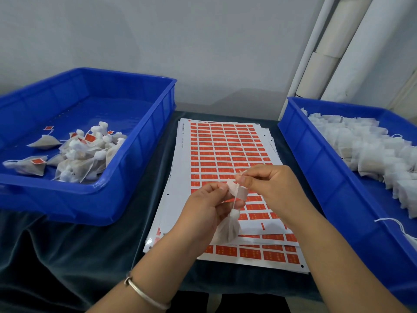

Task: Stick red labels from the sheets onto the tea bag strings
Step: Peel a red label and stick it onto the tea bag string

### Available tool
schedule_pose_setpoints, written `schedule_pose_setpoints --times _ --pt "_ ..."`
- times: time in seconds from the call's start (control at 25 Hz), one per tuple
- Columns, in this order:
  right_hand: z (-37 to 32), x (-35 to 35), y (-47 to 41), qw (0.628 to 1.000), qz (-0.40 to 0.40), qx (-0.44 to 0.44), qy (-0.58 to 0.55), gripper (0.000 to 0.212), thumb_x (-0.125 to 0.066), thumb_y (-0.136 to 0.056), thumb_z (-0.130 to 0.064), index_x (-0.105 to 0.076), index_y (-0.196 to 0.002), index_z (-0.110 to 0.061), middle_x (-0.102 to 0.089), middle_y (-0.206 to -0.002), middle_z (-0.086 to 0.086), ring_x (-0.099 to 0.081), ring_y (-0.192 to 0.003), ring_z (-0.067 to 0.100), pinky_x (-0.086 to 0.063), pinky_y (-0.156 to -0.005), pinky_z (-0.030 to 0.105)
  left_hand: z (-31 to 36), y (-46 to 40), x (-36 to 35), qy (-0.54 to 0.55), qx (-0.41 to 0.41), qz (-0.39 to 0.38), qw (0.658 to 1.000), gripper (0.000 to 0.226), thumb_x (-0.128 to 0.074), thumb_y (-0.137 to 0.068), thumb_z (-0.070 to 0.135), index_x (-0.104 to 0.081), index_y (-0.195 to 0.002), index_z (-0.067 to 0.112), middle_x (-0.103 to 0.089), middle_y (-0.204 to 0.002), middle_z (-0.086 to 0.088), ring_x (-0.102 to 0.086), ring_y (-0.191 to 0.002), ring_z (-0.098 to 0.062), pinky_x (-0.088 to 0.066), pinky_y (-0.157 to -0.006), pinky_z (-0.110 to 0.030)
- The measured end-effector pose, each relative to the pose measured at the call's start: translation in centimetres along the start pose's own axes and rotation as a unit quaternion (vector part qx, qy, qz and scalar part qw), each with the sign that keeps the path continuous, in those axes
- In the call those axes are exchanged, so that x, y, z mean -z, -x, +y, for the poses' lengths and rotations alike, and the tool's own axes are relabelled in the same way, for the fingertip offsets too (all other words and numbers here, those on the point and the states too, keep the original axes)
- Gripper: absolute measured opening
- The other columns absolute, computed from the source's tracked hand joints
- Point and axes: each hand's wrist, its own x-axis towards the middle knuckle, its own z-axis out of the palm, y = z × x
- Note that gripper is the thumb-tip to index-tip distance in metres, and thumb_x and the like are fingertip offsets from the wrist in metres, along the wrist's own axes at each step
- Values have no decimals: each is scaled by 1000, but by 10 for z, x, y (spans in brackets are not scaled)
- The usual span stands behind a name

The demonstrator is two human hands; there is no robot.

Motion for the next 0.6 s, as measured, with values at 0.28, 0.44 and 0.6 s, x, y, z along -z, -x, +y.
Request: schedule_pose_setpoints --times 0.28,0.44,0.6 --pt "2 1 1 1000 22 -15 8 18 -69 -80 -32 -64 -68 -43 -61 -64 -34 -62 -71 -8 -42 -62 7 1 6 5 113 36 -109 987 23 -46 -93 9 -59 -112 6 -71 -97 -13 -70 -79 -23 -49 -84 -34" --pt "1 3 1 1000 12 -10 1 17 -70 -79 -33 -65 -67 -44 -61 -66 -39 -58 -77 -18 -42 -61 6 1 5 5 116 24 -114 986 27 -42 -90 9 -68 -97 4 -71 -95 -15 -70 -78 -23 -52 -78 -34" --pt "-2 5 1 1000 5 -14 -16 16 -70 -78 -33 -66 -67 -44 -64 -70 -35 -61 -80 -12 -46 -68 11 1 1 1 89 18 -93 992 17 -59 -88 23 -72 -90 12 -72 -93 -11 -69 -73 -18 -52 -81 -32"
